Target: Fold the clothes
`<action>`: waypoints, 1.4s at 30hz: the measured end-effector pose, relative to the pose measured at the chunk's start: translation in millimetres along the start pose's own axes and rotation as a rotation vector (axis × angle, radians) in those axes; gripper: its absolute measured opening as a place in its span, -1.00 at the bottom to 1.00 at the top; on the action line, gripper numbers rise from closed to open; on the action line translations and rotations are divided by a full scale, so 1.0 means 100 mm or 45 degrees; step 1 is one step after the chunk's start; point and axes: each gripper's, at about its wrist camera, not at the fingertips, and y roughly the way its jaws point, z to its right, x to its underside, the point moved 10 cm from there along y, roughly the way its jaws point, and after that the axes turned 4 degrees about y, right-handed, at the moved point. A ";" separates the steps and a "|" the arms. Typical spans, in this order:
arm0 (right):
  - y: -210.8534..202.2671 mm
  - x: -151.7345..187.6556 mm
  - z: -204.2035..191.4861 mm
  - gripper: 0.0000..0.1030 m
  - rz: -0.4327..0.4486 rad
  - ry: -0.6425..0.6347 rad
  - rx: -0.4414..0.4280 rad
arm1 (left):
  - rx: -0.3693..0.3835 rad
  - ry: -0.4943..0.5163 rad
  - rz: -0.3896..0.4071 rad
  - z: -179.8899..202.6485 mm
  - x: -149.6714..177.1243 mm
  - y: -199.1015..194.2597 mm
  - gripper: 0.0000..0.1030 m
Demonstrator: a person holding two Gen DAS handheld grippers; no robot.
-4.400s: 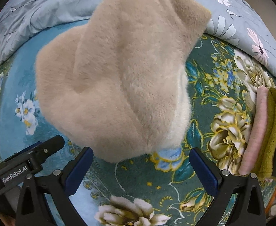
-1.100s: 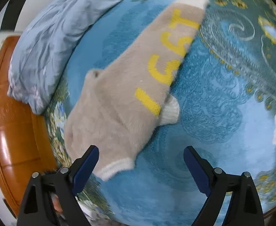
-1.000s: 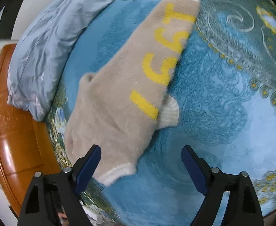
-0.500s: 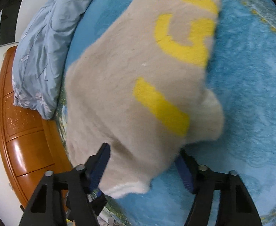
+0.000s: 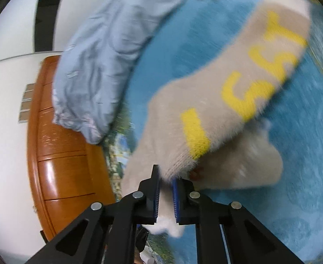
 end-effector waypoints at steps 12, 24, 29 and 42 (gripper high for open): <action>0.20 -1.08 -0.84 -0.80 0.055 -0.072 -0.078 | -0.012 0.386 -0.035 1.58 -0.84 0.63 -0.66; 0.71 -2.09 -0.80 0.16 0.131 -0.097 0.078 | 0.051 0.528 -0.061 2.39 -1.00 1.31 0.16; 0.55 -1.86 -0.66 0.19 0.083 -0.260 0.171 | -0.152 0.758 0.039 2.12 -0.74 0.86 0.19; 0.96 -0.33 0.46 0.09 -0.198 -0.099 0.264 | -0.464 0.604 -0.135 0.80 0.12 1.07 0.30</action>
